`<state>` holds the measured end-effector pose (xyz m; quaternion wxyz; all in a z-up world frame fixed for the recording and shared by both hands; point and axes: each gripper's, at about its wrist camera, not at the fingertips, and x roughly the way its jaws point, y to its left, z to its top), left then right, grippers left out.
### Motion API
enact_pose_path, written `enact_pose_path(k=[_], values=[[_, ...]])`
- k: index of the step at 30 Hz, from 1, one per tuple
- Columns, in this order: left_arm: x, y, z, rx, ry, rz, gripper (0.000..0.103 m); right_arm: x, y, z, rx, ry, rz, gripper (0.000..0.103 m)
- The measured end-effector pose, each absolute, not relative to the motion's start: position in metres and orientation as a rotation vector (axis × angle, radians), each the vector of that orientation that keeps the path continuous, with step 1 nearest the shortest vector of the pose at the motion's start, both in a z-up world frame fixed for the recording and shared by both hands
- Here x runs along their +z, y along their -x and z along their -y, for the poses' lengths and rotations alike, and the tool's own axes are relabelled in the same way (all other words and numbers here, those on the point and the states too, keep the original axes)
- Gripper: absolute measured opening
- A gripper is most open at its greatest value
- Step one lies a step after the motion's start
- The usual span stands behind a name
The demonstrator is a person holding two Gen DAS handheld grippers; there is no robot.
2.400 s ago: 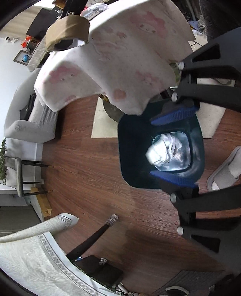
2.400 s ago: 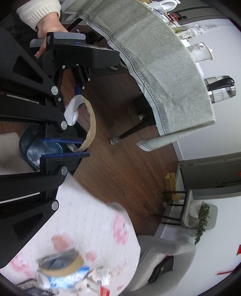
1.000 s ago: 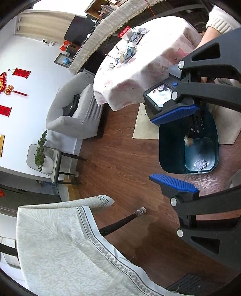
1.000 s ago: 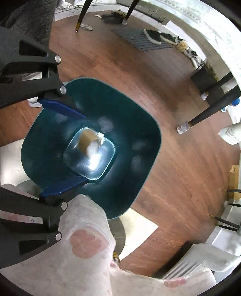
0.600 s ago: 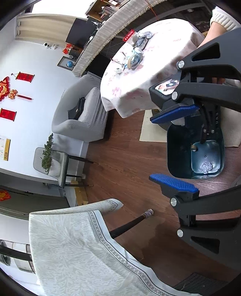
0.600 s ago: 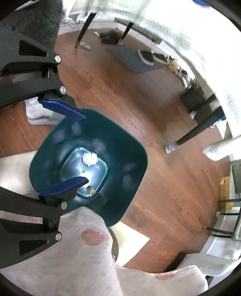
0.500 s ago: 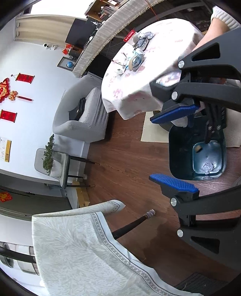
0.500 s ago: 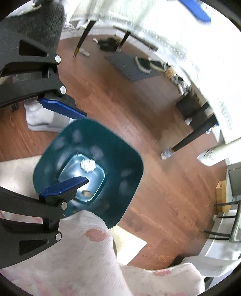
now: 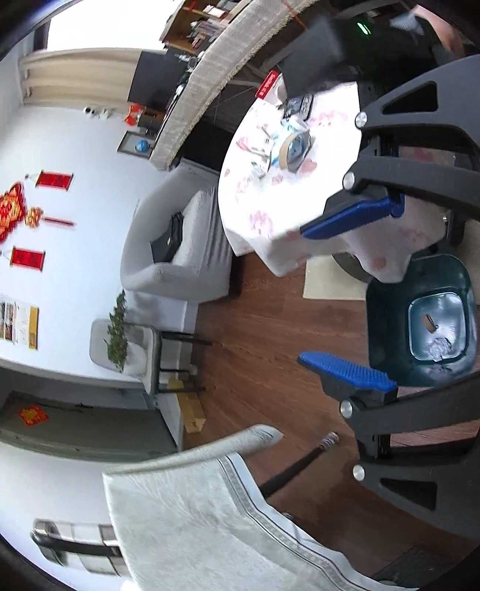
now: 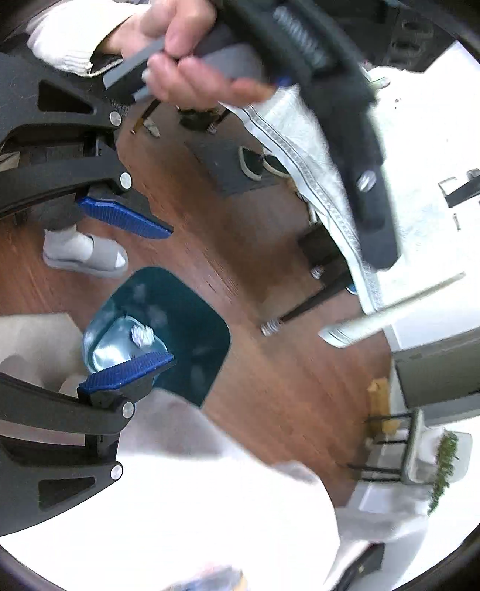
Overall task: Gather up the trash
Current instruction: 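Move both tools back over the table toward the remaining trash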
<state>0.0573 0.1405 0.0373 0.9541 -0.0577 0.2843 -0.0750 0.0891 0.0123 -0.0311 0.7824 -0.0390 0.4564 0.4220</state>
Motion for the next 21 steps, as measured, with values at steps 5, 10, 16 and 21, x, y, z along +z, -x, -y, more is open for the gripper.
enact_pose_path(k=[5,10,16,21], values=[[0.035,-0.066,-0.107,-0.207,0.056,-0.561,0.082,-0.008,-0.085,0.027,0.807,0.148,-0.885,0.065],[0.029,-0.073,-0.077,-0.257,0.007,-0.563,0.086,-0.008,-0.093,0.071,0.72,0.118,-0.873,0.065],[0.025,-0.082,-0.041,-0.354,-0.034,-0.545,0.093,-0.001,-0.103,0.126,0.608,0.086,-0.827,0.07],[0.016,-0.103,-0.014,-0.415,-0.033,-0.564,0.093,0.006,-0.113,0.172,0.547,0.04,-0.802,0.07]])
